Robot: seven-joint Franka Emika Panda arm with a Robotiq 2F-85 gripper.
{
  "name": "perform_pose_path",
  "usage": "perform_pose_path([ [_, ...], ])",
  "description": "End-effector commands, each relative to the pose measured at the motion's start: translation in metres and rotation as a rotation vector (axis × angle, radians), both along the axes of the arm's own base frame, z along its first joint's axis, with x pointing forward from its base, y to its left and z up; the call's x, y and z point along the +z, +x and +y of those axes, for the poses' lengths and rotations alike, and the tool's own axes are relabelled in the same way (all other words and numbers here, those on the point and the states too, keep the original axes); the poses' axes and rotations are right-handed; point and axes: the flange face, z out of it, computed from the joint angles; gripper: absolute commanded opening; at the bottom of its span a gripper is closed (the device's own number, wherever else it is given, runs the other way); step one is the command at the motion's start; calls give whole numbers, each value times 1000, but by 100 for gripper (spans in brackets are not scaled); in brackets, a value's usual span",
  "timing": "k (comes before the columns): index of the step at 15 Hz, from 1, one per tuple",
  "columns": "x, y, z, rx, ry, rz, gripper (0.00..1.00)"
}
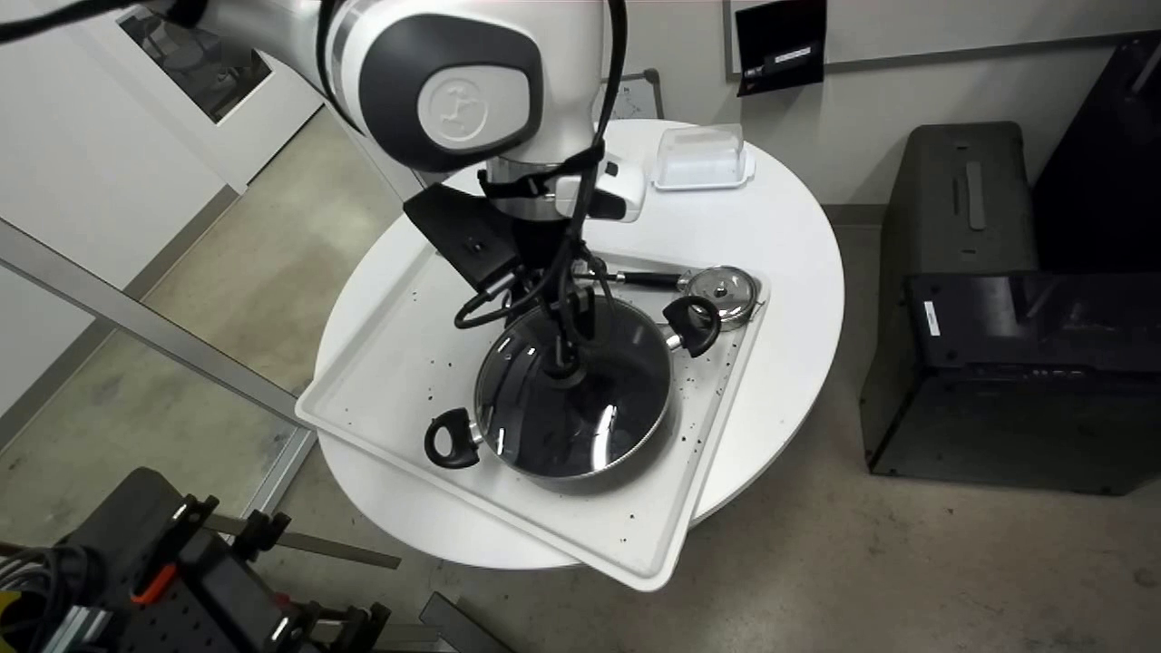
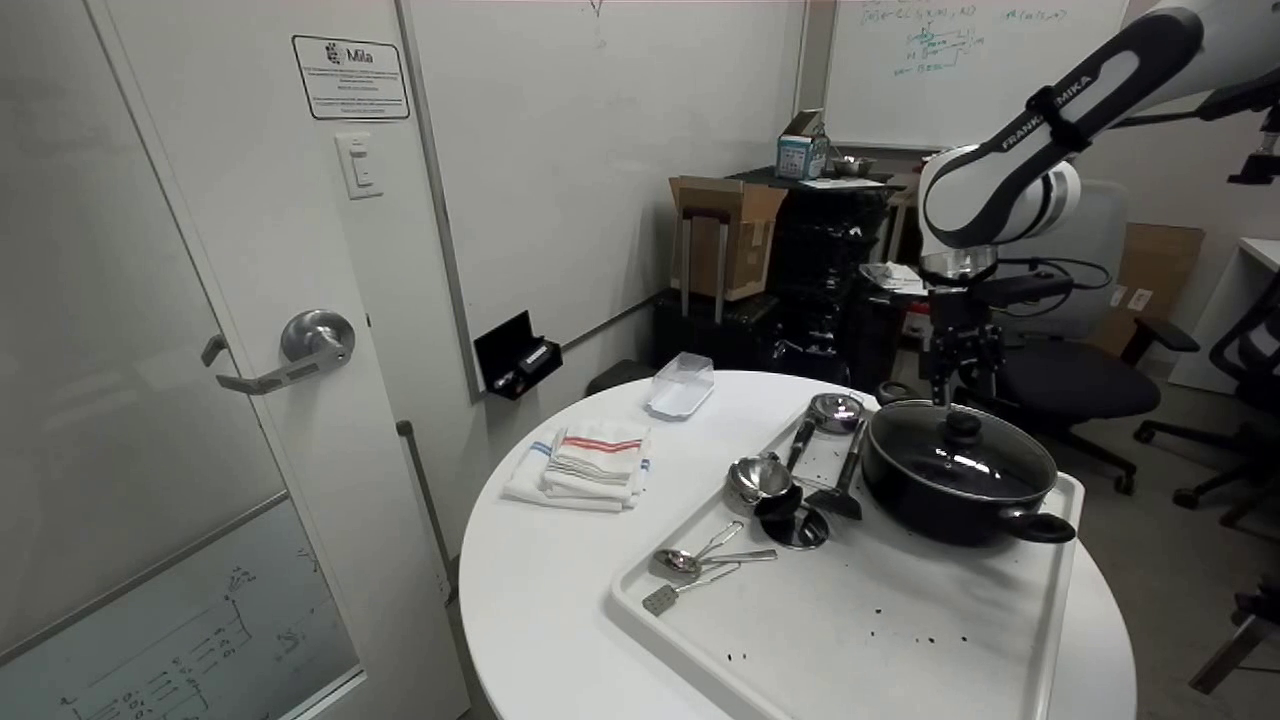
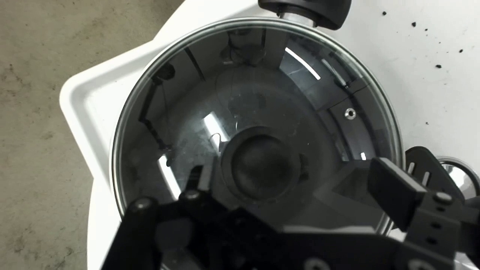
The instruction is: Put the glass lid on the black pot.
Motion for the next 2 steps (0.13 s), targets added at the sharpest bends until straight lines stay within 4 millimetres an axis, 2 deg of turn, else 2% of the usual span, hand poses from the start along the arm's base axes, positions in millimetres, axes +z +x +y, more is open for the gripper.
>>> perform_pose_path([
  [1,22,-13,16,21,6,-17,100],
  [2,26,-16,19,28,6,-20,100],
])
